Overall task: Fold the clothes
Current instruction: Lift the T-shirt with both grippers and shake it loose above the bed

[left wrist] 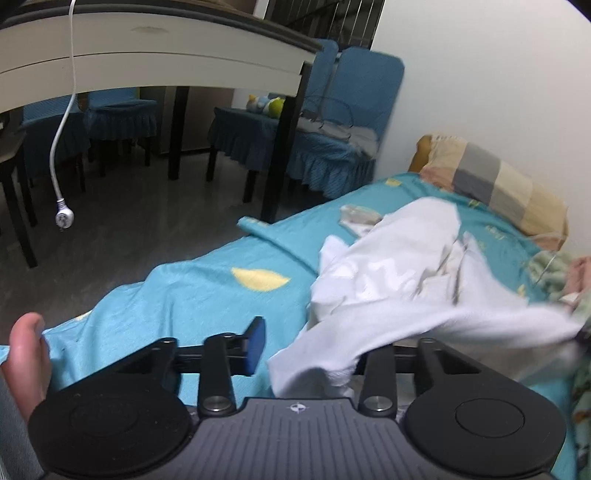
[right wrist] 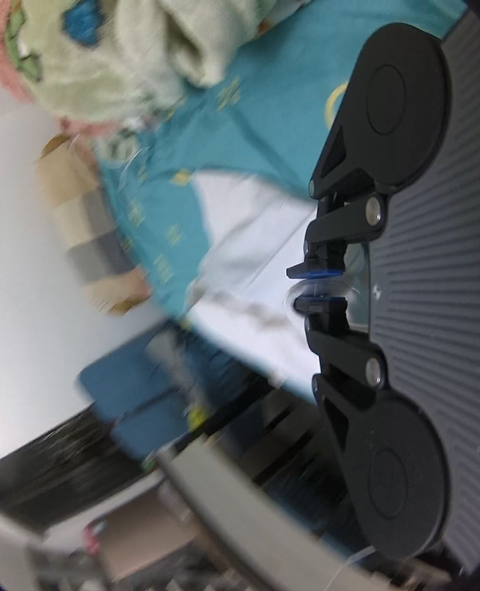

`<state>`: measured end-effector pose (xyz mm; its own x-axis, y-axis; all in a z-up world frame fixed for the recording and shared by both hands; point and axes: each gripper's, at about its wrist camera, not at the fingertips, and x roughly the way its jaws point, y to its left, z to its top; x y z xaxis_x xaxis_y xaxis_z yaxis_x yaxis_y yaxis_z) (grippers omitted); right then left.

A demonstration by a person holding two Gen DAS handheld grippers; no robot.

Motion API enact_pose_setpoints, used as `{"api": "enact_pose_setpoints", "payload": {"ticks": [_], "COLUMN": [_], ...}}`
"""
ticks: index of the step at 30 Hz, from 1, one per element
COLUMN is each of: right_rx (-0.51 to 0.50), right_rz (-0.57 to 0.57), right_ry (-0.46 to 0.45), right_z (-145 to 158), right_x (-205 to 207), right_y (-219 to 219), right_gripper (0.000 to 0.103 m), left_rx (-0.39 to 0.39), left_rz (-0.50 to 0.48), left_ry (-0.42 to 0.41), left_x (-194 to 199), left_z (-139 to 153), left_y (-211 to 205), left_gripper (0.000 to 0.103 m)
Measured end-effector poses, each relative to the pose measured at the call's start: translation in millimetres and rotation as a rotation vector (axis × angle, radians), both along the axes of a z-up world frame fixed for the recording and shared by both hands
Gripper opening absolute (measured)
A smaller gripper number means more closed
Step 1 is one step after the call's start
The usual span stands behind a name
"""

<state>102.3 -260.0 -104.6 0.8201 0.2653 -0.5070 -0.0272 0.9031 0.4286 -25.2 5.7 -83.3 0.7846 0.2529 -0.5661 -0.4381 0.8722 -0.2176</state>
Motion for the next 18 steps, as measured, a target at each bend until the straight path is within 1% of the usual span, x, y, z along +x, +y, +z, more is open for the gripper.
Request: {"api": "enact_pose_setpoints", "payload": {"ticks": [1,2,3,6,10,13,16,18], "right_rx": [-0.035,-0.066,-0.089,-0.145,-0.242,-0.302,-0.358,-0.354], "right_rz": [-0.009,-0.01,-0.005,0.015,0.066,0.106,0.132,0.117], "right_ry": [0.033,0.06,0.08,0.135,0.236,0.286,0.294,0.245], "right_z": [-4.2,-8.2,-12.2,-23.8,-42.3,-50.2,-53.1,-47.2], "right_x": [3.2,5.7,7.6,13.0,15.5,12.1,7.5,4.6], "right_y": [2.2,4.9,8.0,17.7,31.6,40.8,51.3,52.5], "right_gripper": [0.019,0.026,0.031,0.032,0.031,0.031,0.032,0.032], "left_rx": [-0.004,-0.009,-0.018,-0.047,-0.074,-0.087,-0.089,-0.091], "left_rz": [-0.003,-0.005,-0.005,0.002,0.023,0.038,0.046,0.049], "left_ry": [-0.013,-0.024,-0.031,-0.033,-0.024,-0.022,-0.024,-0.021], "left_x": [0.0,0.7,2.5,5.8,6.8,8.3,8.3,8.5], "left_z": [2.8,5.0,5.6,6.5,6.0,5.6,6.0,5.2], "left_y": [1.4,3.2,5.4,12.3,19.6,22.8,24.1,24.3], "left_gripper": [0.025,0.023,0.022,0.019,0.019,0.018,0.018,0.018]}}
